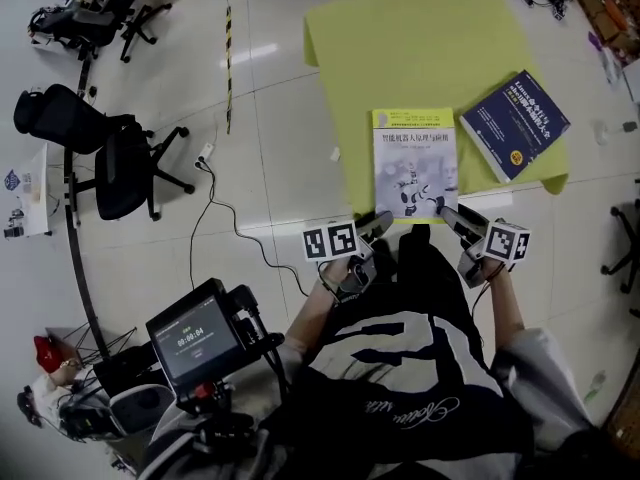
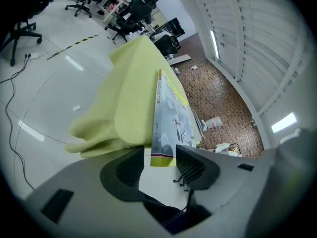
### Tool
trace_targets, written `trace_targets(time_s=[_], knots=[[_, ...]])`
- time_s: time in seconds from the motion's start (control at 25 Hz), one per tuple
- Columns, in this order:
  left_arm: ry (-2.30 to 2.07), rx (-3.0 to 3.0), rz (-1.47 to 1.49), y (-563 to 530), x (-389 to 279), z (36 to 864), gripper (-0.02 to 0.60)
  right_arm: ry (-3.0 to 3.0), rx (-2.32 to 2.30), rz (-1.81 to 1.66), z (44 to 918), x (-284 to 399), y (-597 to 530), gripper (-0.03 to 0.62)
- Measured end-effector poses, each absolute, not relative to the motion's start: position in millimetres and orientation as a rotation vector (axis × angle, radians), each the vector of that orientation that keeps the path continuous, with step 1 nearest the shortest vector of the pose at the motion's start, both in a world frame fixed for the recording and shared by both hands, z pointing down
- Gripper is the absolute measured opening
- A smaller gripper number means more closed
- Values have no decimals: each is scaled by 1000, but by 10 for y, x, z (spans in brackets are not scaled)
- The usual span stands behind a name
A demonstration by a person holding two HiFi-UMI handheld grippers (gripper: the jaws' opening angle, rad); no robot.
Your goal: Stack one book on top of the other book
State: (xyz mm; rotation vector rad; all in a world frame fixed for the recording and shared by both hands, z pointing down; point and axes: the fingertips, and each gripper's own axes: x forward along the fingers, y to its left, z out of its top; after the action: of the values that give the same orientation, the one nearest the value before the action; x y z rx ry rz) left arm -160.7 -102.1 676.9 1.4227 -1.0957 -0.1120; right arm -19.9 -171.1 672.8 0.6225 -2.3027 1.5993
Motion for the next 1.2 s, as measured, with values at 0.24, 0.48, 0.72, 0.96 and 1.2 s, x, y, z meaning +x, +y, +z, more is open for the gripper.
trace_targets(time_s=[0.24,0.48,0.72,0.96,1.2], knots=[[-1109,1346,-202,-1023,-1652,6722,189,-2264,510,1704,6706,-415,-1626,178],[-1115,1325,-223,-1023,-1665,6711,189,-2316,472,1856,6392,-453,-1619,77],[-1077,1353,-231,-1190,-1724,6720,189,-2283,488,1881,6385,-436,-1512,72],[-1005,1463,-90,-1068,-1463,6748,188,-2302,531,1857,6386,-266,-1152,72],[-982,1582,26,-748,-1318,6624,141,-2355,640,1611,6272,-135,-793,77]])
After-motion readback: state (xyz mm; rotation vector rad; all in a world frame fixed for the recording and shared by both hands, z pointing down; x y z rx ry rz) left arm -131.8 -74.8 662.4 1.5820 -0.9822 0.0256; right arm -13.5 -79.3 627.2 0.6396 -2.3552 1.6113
